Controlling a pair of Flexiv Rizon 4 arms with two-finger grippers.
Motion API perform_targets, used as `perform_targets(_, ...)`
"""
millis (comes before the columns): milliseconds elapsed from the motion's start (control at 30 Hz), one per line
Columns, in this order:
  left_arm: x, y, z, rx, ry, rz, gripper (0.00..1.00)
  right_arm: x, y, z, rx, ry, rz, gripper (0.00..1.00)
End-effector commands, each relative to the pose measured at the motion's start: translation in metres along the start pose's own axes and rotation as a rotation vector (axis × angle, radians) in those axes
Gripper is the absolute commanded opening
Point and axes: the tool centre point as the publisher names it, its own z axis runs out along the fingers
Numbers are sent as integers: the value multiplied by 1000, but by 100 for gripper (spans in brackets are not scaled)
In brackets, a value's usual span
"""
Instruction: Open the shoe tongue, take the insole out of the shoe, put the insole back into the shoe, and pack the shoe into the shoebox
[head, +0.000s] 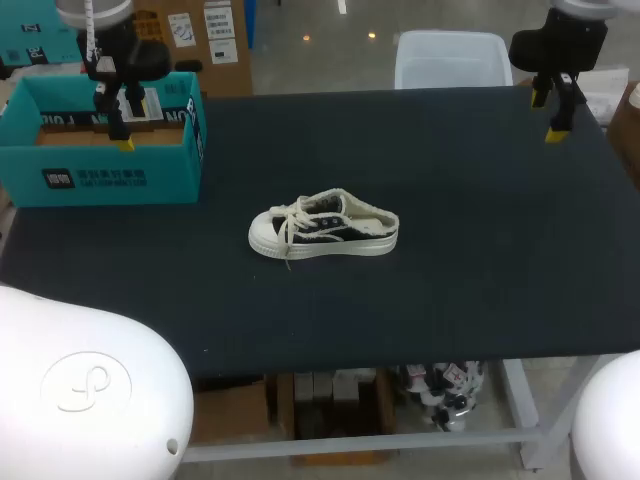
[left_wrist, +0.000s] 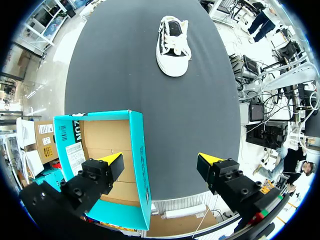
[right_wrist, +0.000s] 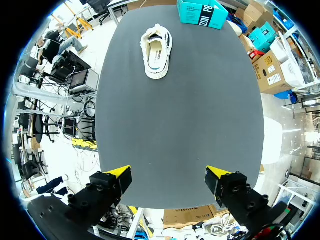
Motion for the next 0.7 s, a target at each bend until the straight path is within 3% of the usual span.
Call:
perform_targets(33,0,0,1,1,-2,0,100,0,0,-1,2,2,1,100)
perform_targets(333,11,-13,3,42,23,-124,100,12,20,16,-124,23,32,100)
perform_targets(567,15,-29,2,66,94,-376,100,27,51,37,-273,-17,50,100)
perform_targets(633,16,-31,2,88,113,-380,100,29,58,42,-271,-32,72,100)
perform_targets(667,15,-34,2,88,115,-479,100,32,66,49,-332,-34,72,100)
perform_targets(700,16,-35,2,98,112,-483,100,33,71,54,-332,-40,82,100)
